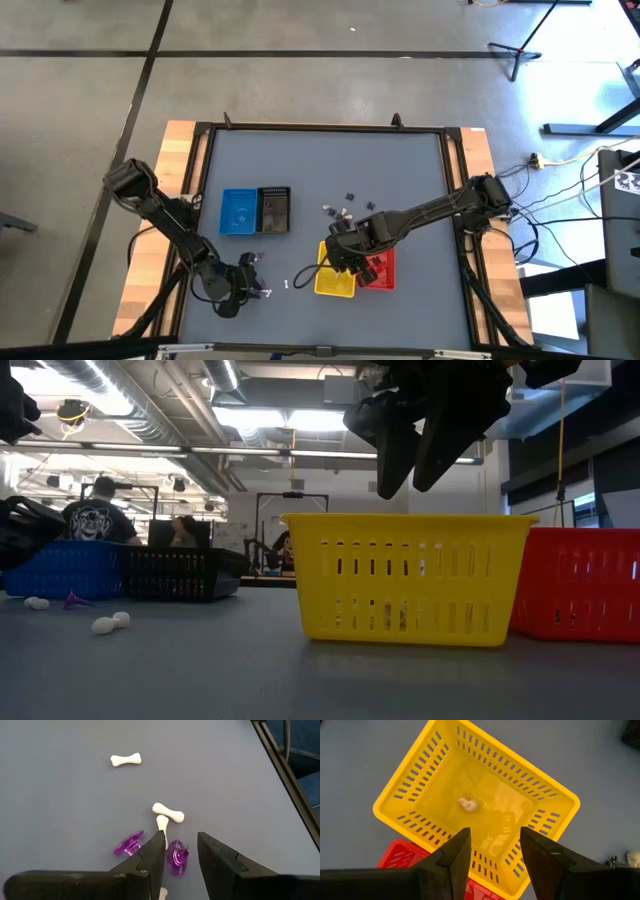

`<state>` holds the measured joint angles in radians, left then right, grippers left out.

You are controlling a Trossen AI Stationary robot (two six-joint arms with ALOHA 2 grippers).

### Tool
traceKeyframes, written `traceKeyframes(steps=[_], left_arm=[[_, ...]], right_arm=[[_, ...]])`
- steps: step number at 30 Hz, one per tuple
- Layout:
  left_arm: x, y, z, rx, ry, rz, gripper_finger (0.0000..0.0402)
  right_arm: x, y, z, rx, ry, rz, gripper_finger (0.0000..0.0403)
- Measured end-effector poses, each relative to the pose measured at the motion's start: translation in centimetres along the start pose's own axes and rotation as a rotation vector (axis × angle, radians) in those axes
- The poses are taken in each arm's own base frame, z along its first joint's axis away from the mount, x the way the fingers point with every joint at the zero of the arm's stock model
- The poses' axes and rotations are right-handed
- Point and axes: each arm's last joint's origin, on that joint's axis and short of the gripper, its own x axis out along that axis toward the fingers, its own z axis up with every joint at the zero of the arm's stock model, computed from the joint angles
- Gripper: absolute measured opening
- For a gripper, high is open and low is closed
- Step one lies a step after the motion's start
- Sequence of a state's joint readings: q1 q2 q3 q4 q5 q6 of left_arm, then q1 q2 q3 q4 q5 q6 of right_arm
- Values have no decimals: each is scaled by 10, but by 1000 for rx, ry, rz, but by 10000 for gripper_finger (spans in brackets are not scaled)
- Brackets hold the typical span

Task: Sort Halloween decoration
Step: Put the witch hat toy into the black bin

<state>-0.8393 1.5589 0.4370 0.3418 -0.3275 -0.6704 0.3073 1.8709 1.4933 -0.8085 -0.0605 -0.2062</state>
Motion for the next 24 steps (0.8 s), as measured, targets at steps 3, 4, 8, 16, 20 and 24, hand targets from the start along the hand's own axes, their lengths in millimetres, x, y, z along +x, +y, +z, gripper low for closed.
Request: traceKeyframes(steps=[3,4,8,16,20,24], left_arm=[[0,0,0,0,1,0,91],[0,0,0,0,1,0,84],[0,0,0,0,10,-11,53],[0,-1,-2,1,35,-35,5],[0,-1,-2,1,34,-36,4],[0,-1,-1,-3,30,-45,2]], right_arm=[[0,0,0,0,0,0,170],[0,0,0,0,0,0,170],[0,0,0,0,0,0,170],[0,0,0,0,0,0,170],[0,0,0,0,0,0,170],[0,0,0,0,0,0,170]])
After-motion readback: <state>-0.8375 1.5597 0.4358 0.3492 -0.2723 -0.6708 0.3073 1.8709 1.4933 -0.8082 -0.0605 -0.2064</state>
